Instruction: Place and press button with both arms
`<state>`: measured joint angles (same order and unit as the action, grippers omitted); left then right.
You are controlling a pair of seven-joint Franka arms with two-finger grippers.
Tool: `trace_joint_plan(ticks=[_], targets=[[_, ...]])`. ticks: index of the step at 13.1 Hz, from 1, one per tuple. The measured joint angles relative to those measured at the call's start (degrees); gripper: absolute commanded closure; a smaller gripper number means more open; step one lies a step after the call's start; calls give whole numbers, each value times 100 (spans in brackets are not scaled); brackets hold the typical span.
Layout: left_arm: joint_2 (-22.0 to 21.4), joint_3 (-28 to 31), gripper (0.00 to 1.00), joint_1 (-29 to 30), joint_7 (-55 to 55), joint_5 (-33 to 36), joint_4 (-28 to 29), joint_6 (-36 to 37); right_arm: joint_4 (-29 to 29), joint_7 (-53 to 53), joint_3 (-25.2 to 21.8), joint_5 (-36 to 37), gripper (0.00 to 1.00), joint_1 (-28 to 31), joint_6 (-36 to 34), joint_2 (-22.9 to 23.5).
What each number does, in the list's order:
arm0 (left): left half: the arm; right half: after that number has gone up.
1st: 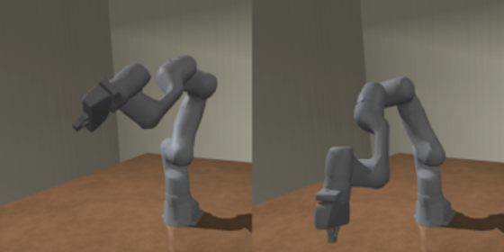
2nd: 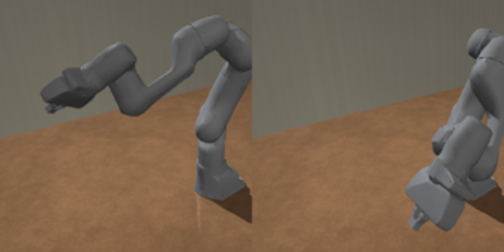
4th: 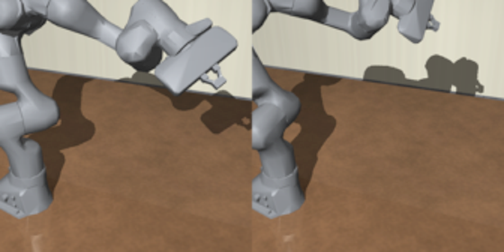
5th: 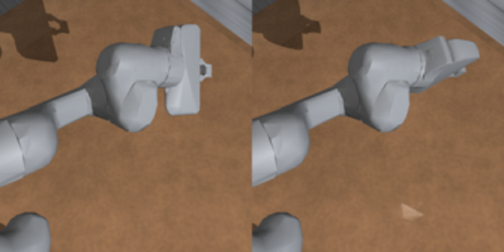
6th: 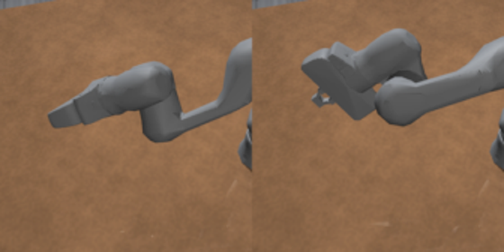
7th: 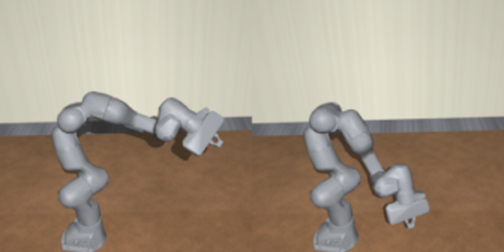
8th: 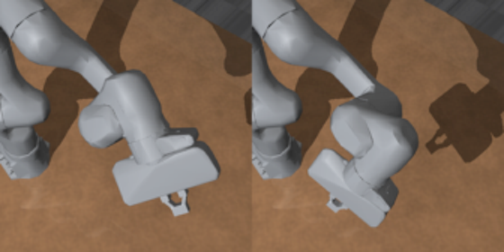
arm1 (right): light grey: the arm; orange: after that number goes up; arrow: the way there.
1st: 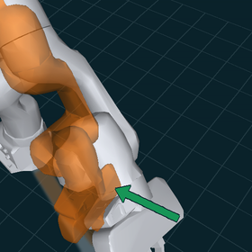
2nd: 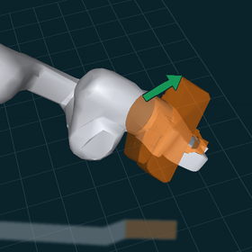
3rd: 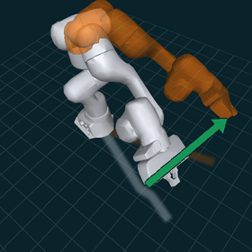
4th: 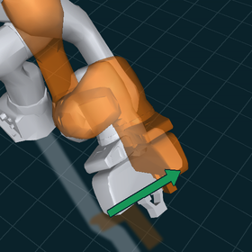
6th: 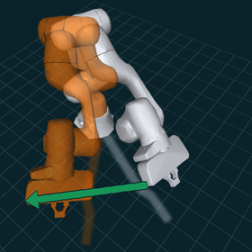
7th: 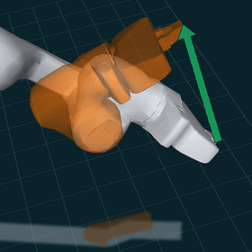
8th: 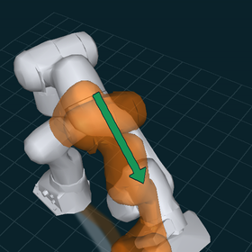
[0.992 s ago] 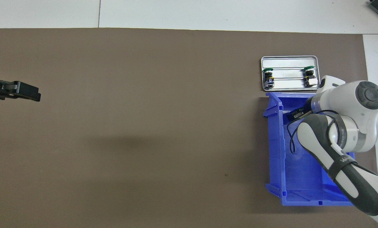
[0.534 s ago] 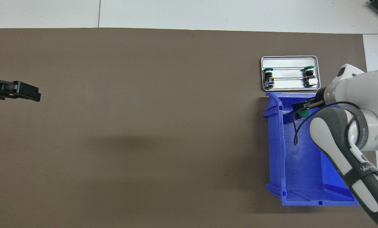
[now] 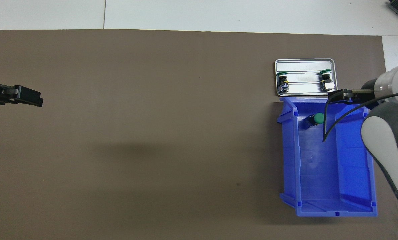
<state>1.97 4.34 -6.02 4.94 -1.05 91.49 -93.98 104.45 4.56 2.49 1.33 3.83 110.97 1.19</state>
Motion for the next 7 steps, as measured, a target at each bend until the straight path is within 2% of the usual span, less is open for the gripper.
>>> trace_joint_plan(ticks=[4,7], targets=[[0,0,1,0,0,0,0,0,-984,461,2,-1,0,-26,-1239,-138],[0,0,1,0,0,0,0,0,-1227,977,31,-1,0,-202,-1578,-153]])
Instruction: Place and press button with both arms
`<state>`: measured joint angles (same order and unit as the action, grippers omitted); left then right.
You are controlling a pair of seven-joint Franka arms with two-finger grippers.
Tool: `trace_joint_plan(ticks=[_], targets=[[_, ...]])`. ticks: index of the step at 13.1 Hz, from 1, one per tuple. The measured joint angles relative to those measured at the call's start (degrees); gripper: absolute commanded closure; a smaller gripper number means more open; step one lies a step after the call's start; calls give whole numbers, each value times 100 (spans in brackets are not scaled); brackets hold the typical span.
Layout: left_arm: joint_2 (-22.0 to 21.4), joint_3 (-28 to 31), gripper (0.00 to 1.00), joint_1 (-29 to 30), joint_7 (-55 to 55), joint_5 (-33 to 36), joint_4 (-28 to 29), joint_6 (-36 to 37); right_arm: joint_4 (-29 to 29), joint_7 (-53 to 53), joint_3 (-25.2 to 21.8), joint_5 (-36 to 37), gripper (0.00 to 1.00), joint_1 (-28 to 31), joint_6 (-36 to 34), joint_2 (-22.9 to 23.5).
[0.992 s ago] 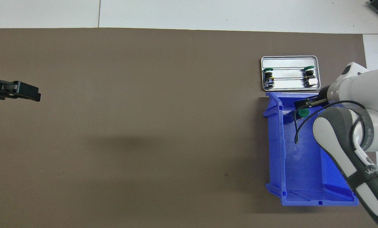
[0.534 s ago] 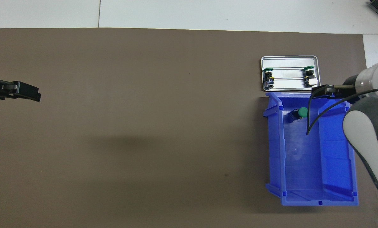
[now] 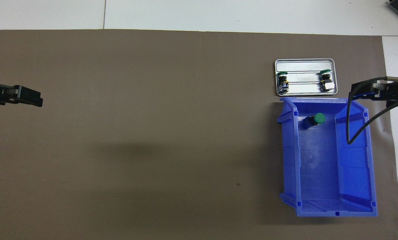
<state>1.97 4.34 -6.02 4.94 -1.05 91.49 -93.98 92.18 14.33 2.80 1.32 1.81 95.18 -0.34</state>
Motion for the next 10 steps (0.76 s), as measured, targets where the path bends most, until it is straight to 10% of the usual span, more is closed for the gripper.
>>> trace_joint_plan(ticks=[10], targets=[[-2,0,1,0,0,0,0,0,-6,-115,186,0,0,-9,-272,-10]])
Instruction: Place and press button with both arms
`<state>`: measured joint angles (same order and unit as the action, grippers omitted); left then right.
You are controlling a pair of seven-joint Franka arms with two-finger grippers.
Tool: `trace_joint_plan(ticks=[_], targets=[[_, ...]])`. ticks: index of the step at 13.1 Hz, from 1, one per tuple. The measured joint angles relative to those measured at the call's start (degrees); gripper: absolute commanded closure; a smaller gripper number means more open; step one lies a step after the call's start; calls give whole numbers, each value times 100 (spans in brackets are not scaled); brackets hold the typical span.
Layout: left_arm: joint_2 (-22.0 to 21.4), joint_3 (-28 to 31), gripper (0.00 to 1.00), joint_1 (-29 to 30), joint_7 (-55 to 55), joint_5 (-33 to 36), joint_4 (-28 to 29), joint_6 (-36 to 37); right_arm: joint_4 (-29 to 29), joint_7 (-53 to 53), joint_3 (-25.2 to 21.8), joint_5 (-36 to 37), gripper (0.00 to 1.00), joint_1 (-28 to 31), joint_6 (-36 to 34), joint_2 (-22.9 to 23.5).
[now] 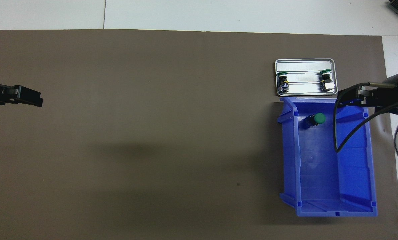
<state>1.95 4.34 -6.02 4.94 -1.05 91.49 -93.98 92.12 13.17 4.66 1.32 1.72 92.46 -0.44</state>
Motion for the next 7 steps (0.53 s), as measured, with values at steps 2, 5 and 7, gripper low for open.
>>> trace_joint_plan(ticks=[2,5,7], targets=[[-1,0,1,0,0,0,0,0,0,-64,0,0,0,2,-6,-2],[-1,0,1,0,0,0,0,0,0,-420,0,0,0,5,-43,-7],[-1,0,1,0,0,0,0,0,0,-484,0,0,0,11,-47,-8]])
